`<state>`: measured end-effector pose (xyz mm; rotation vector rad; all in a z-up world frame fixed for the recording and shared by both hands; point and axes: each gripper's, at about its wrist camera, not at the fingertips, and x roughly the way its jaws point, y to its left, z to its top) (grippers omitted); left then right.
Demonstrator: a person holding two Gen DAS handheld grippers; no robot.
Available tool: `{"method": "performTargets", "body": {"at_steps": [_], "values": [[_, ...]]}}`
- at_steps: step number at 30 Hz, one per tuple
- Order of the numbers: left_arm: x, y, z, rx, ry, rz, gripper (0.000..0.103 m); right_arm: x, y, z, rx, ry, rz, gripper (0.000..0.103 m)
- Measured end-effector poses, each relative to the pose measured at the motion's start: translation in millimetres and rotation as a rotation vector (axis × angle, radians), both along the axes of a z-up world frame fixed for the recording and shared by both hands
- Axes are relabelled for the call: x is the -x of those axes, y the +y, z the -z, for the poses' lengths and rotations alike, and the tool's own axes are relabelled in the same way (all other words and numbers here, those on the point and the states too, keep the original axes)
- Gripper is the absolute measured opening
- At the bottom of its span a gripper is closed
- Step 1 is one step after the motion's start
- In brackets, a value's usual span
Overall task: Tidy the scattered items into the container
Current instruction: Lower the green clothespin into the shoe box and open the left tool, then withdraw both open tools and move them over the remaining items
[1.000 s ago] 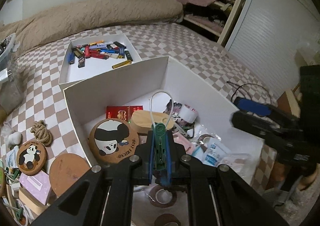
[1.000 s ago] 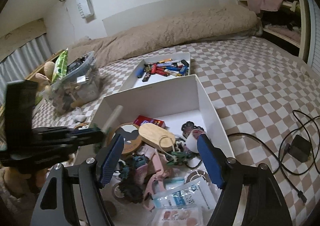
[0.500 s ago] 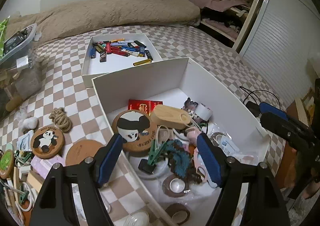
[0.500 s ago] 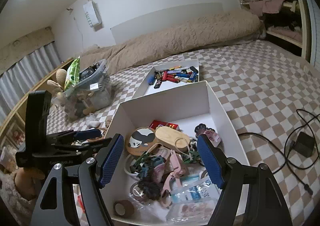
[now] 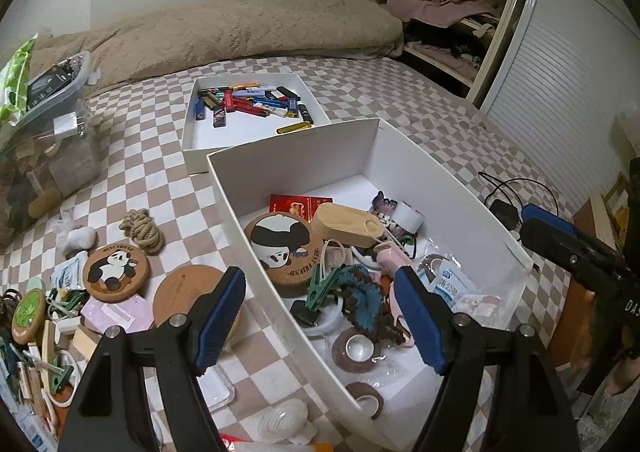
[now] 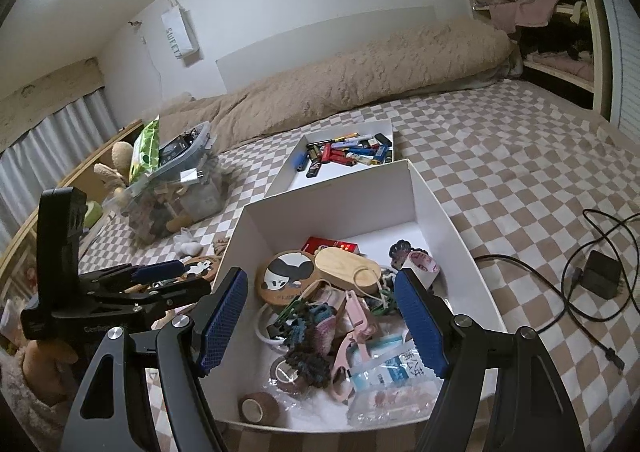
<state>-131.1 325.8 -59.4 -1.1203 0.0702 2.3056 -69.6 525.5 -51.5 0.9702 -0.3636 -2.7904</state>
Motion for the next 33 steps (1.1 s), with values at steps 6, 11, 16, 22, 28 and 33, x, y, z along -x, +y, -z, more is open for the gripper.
{"method": "performTargets", "body": {"at_steps": [6,11,16,22,28,33], "values": [[-9.6,-14.5,-8.5,-0.005,0.031,-0.031,0.102,-10.4,-9.3,-1.7,-0.031,0.003,0.009,0.098],[-17.2,-22.4,-12.4,0.015,0.045,-0.044,0.103,-17.4,-19.1,-2.6,-0.061,0.002,0.016,0.103],[-25.7,-30.3,-13.6,0.025,0.061,-0.049,0.103,-24.2,-26.5,-0.5,-0.072,-0.001,0.025,0.103],[-31.6,-40.5,-17.9,0.03,0.076,-0.06,0.103,-32.0,-31.7,-1.3,-0.073,-0.003,0.032,0.103],[-37.8,-52.7,-22.8,0.025,0.084,-0.074,0.103,-38.9,-41.2,-6.6,-0.067,0.006,0.033,0.103],[-42.4,-68.7,-26.2,0.025,0.082,-0.094,0.103,-43.7,-55.9,-9.1,-0.065,0.012,0.023,0.103]]}}
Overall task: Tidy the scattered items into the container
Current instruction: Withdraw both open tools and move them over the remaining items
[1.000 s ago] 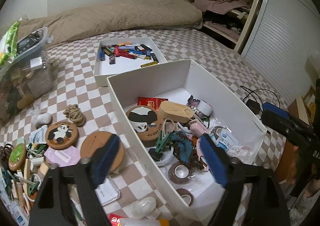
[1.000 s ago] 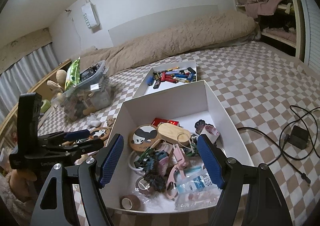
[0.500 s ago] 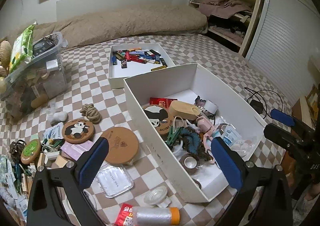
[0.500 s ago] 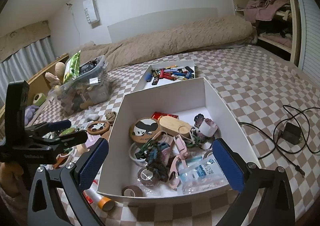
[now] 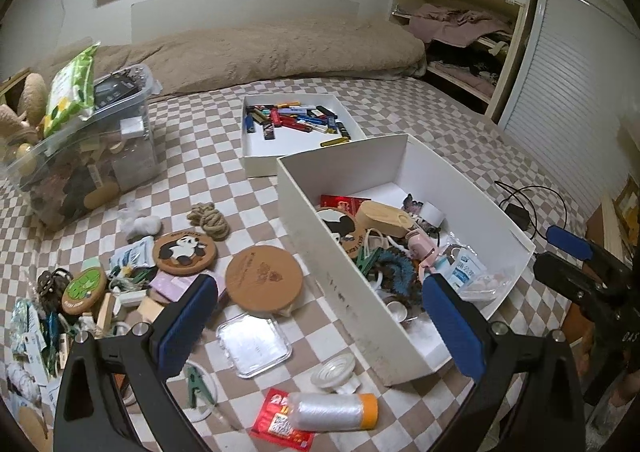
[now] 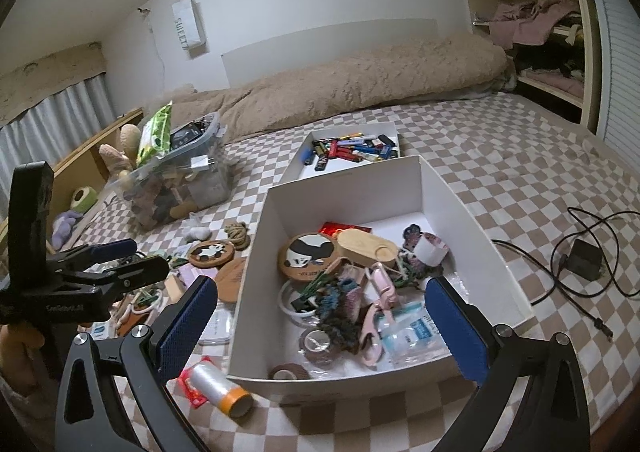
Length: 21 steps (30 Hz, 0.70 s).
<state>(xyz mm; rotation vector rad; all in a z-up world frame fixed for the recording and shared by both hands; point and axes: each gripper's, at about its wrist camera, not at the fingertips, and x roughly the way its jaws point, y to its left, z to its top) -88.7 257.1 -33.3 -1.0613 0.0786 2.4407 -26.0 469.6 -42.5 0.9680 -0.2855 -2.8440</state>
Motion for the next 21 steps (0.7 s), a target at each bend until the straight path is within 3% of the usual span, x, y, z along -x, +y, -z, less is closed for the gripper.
{"method": "performTargets", "body": {"at_steps": [21], "values": [[-22.0,-114.7,-18.6,-0.019,0.073,-0.153,0.103,-5.9,-88.3,-10.5,0.017,0.031,-0.092,0.103]]}}
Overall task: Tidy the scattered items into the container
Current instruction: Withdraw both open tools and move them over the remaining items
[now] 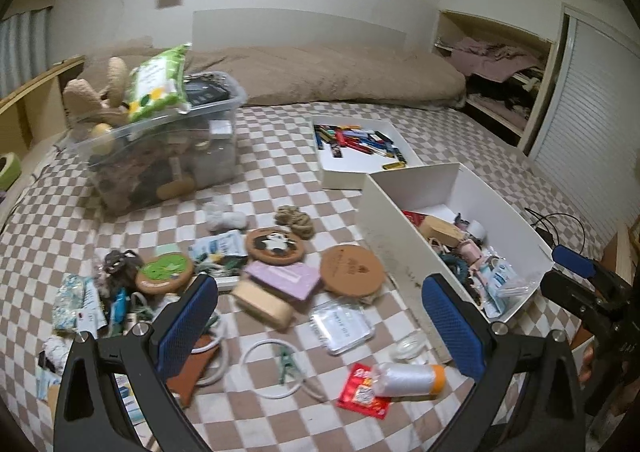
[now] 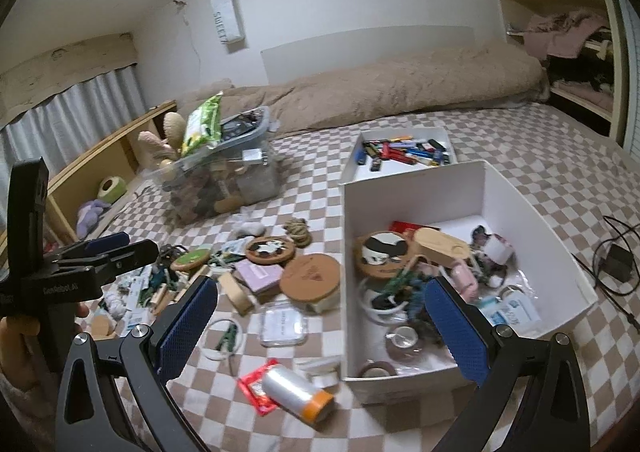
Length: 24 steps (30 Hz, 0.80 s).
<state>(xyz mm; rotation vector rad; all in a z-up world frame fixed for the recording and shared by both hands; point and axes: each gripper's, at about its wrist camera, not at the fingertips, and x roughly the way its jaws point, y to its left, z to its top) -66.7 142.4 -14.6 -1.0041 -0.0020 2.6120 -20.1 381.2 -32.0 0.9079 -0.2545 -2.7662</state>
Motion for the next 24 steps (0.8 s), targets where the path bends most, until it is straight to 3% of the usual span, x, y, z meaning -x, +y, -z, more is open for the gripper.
{"method": "performTargets", "body": {"at_steps": [10,24], "values": [[-13.6,-46.9,5.5,0.011,-0.001,-0.063,0.103,-7.9,-43.5,5.8,0.019,-0.005,-0.053,0.103],[-31.3,-115.6,51.4,0.019,-0.089,-0.207,0.103,-19.9,-75.2,54.8,0.054,-0.143,-0.047,0.103]]}}
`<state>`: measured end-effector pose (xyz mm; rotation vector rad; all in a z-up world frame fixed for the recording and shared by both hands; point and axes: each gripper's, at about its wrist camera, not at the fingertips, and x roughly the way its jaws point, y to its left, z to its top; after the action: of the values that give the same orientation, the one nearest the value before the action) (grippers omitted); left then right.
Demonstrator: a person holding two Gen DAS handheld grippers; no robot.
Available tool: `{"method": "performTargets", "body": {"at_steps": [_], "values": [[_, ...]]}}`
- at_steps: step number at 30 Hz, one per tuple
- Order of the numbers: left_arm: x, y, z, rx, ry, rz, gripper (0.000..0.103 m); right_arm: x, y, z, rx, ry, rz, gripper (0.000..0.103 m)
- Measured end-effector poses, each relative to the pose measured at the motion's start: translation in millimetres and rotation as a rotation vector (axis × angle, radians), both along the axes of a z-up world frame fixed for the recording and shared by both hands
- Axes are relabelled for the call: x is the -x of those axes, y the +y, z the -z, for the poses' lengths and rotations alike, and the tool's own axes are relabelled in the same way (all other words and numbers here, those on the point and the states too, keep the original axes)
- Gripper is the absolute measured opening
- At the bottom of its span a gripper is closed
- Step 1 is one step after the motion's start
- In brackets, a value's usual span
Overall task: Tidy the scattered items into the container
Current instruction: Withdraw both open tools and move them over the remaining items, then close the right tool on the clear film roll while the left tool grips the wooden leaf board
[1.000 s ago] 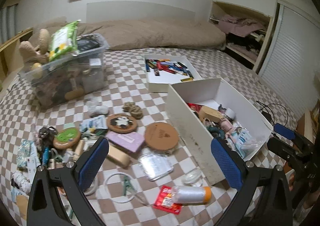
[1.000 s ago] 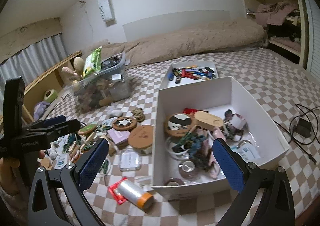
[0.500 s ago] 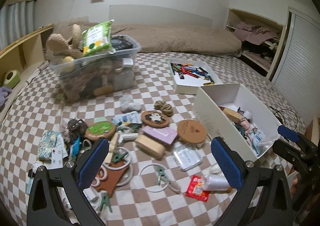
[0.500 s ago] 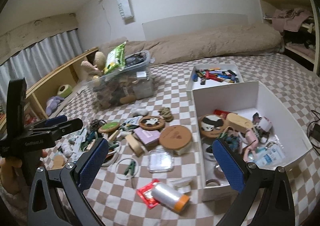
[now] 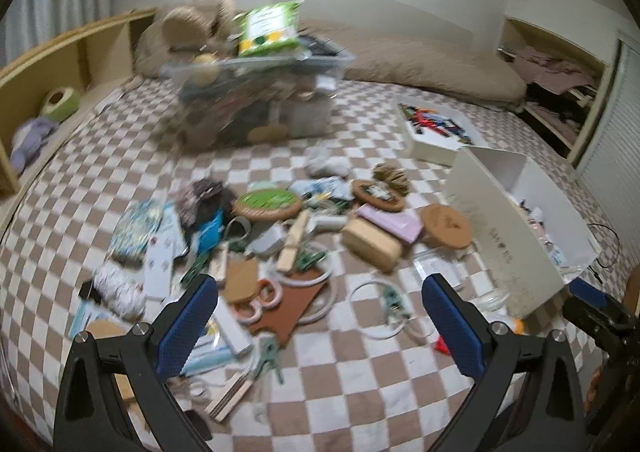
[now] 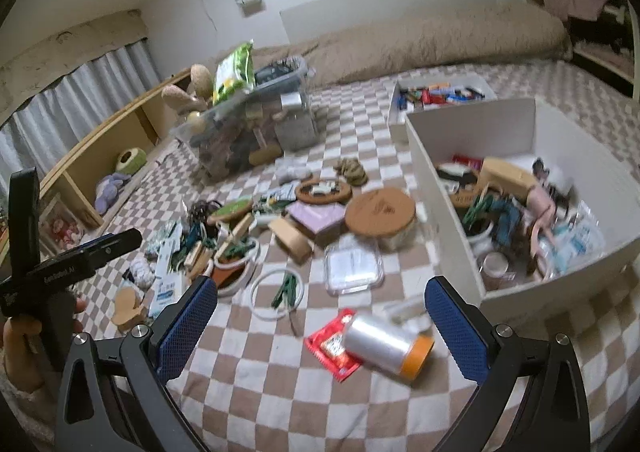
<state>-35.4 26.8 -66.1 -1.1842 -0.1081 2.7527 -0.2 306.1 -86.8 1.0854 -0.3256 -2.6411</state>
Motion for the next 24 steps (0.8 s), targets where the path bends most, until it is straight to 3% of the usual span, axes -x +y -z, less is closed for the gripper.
{"method": "performTargets", "body": {"at_steps": [8,24], "values": [[-7.4,-39.4,33.7,0.034,-0.076,-0.123,0.103,-4.1,-17.2,26.9,-0.025,-0.072,0.031,0.103],[-25.1,-115.0,88.9,0.112,-0.234,-0.371,0.103,-0.3,-20.5,71.8,-0.118,-0.162,0.251,0.103]]}}
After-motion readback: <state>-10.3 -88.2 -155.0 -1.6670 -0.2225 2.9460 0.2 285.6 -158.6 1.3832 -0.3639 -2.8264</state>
